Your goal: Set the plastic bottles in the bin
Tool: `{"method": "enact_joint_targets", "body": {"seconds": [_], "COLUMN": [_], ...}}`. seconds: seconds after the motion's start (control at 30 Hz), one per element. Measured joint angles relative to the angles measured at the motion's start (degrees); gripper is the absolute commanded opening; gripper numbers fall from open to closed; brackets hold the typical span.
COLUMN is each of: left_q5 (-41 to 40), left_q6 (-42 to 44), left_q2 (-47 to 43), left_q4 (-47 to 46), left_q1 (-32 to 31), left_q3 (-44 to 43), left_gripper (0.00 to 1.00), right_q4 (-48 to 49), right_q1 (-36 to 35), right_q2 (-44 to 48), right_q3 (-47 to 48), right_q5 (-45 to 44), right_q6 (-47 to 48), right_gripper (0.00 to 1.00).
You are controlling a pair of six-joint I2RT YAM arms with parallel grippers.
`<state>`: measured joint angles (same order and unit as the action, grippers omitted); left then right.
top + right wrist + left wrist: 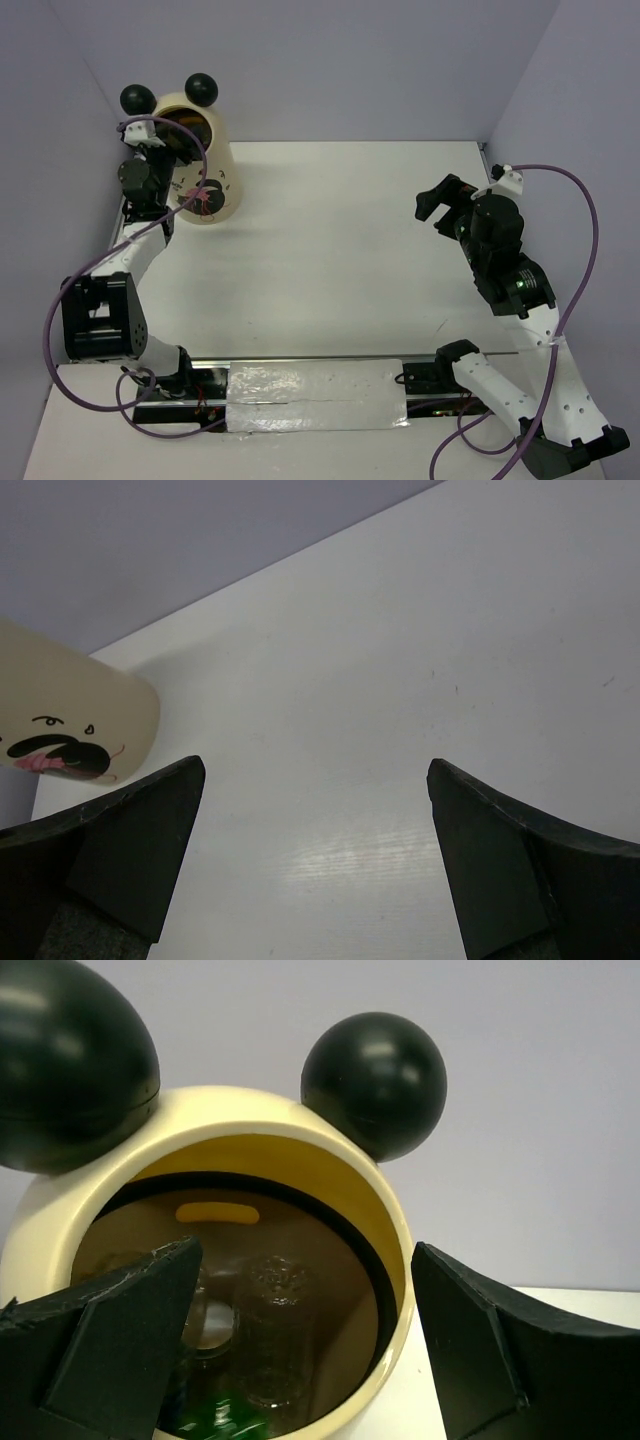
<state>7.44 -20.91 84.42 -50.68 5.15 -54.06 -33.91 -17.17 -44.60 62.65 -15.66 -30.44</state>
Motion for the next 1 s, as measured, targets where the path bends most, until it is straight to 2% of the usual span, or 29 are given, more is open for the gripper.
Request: {"method": "enact_joint_targets", "body": {"seconds": [0.1,0.23,0.37,0.47,0.6,0.73,0.87,1.0], "left_q5": [0.3,-1.4,-7.6,-14.8,-21.1,-24.7,-25.1,-24.7], "left_q6": [0.1,1.1,3.5,4.8,4.0,2.2,-0.8,-2.3], "left_q2": [-1.9,-4.3,-5.1,-6.4,-7.5,-8.8,-13.0,-17.9], "left_q4": [7.2,23.6,42.6,54.4,68.7,77.5,82.6,84.5], "left_q1": [0.0,-0.9,-4.1,-7.8,-11.3,-13.6,-16.2,-16.5], "left_q3": [-3.6,-16.8,-33.7,-39.8,-39.6,-31.2,-20.9,-18.7], "left_gripper": [0.99,0.99,0.99,0.99,0.99,0.99,0.99,0.99], "right_q4": [0.0,0.0,-1.4,-2.1,-3.5,-4.2,-4.8,-4.8], "right_q1": [0.0,0.0,0.0,0.0,0.0,0.0,0.0,0.0], "right_q2": [0.0,-0.7,-3.5,-6.3,-9.5,-10.0,-10.2,-10.1], "right_q3": [0.0,0.0,0.8,1.8,1.8,1.8,1.8,1.4], "right_q5": [0.1,0.5,1.4,1.7,2.8,3.1,3.0,2.8], "right_q6": [0.0,0.0,0.1,0.3,0.3,0.3,0.3,0.2], "right_gripper": [1.00,1.00,1.00,1.00,1.00,1.00,1.00,1.00]}}
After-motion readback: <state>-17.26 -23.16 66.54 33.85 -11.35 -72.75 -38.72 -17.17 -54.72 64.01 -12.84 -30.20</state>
